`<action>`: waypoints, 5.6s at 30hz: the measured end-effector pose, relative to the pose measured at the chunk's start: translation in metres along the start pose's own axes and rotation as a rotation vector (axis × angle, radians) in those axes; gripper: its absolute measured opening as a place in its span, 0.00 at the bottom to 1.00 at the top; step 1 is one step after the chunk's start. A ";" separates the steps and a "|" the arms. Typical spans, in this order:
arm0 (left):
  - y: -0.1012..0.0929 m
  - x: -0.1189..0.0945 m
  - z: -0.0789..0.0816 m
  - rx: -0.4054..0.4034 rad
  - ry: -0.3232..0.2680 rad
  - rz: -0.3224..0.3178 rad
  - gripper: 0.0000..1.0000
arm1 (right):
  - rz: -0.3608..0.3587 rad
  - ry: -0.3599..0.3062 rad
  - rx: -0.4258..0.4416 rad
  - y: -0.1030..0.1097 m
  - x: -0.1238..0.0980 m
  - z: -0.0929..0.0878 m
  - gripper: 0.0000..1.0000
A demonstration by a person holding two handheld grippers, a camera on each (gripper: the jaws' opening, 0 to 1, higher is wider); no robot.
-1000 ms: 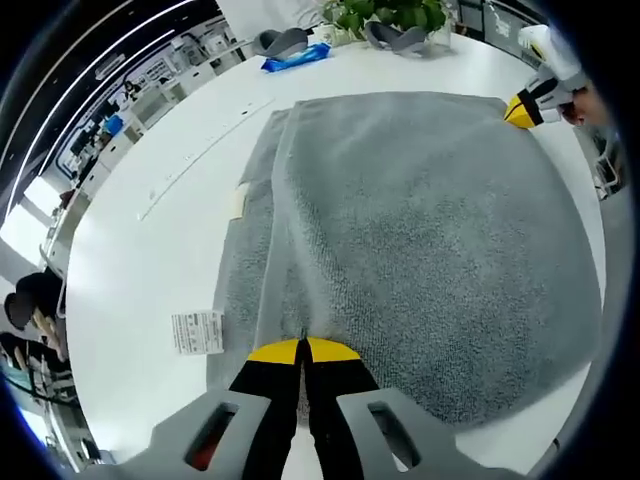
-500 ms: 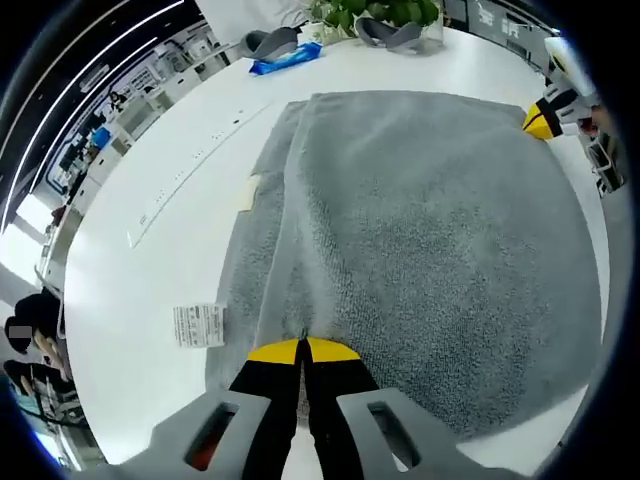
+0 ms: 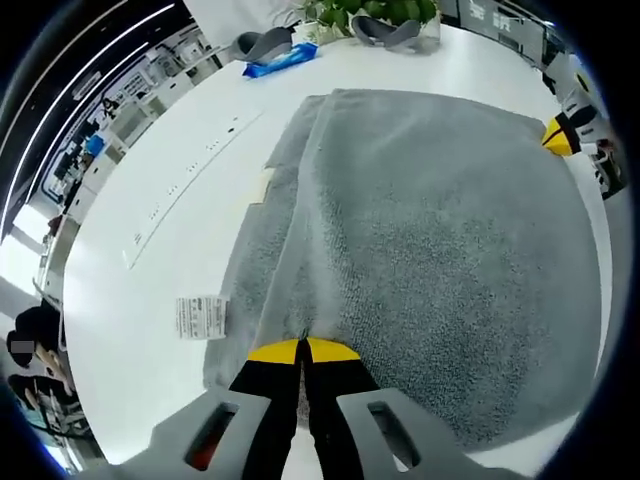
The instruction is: Fold the towel on the table until its edges align and the towel forms a compact rectangular stack.
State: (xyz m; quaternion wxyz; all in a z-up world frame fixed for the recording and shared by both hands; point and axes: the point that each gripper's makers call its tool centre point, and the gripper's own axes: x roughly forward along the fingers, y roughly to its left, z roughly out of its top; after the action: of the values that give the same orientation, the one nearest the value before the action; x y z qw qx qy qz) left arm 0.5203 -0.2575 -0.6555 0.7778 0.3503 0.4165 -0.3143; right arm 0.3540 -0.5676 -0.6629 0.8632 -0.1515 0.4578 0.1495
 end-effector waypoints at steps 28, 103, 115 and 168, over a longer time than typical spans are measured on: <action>0.010 0.020 0.035 0.072 -0.017 -0.022 0.01 | 0.125 0.100 0.038 0.037 -0.021 -0.025 0.00; -0.146 -0.124 -0.036 -0.059 -0.313 -0.184 0.43 | 0.390 0.084 -0.295 0.070 -0.034 -0.036 0.00; -0.198 -0.107 -0.065 0.047 -0.193 -0.315 0.44 | 0.486 0.093 -0.387 0.075 -0.037 -0.039 0.03; -0.196 -0.108 -0.103 0.070 -0.159 -0.206 0.06 | 0.241 -0.012 -0.589 0.054 -0.047 -0.059 0.02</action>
State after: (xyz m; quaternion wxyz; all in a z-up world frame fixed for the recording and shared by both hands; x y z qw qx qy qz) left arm 0.2738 -0.2629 -0.6591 0.7593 0.3068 0.3761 -0.4335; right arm 0.2631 -0.5472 -0.6620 0.7609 -0.3388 0.4045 0.3777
